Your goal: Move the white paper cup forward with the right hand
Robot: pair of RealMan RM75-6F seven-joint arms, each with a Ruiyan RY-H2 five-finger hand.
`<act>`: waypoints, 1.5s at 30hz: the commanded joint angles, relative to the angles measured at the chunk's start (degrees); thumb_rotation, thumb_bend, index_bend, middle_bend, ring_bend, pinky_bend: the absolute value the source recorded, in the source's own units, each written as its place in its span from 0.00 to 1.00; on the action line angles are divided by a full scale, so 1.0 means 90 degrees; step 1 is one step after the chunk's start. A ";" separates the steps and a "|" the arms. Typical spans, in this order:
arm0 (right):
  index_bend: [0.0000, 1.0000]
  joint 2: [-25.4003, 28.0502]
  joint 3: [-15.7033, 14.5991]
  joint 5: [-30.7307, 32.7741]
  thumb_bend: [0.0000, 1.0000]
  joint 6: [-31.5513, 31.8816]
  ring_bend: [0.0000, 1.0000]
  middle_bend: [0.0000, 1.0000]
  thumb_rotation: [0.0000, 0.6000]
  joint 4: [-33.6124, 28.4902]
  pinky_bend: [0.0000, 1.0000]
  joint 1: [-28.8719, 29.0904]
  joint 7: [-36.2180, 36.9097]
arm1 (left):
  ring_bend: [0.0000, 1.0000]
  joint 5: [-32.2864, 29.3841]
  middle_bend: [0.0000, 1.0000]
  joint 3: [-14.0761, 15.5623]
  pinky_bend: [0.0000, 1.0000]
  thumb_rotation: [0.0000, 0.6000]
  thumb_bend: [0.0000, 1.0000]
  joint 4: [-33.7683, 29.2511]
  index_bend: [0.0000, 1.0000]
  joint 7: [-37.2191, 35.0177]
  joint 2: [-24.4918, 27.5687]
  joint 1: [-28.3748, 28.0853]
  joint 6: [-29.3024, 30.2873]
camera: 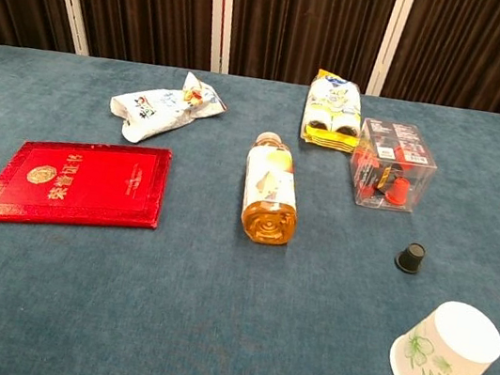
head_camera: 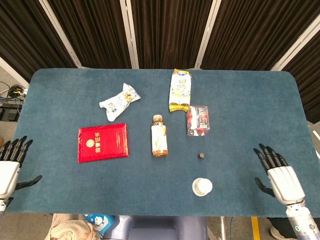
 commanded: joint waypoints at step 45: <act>0.24 -0.0957 -0.0497 0.0084 0.35 -0.2300 0.24 0.17 1.00 -0.0851 0.39 0.1015 -0.1434 | 0.00 -0.0145 0.00 0.0015 0.01 1.00 0.00 -0.0070 0.00 0.0075 -0.0007 -0.0004 -0.0134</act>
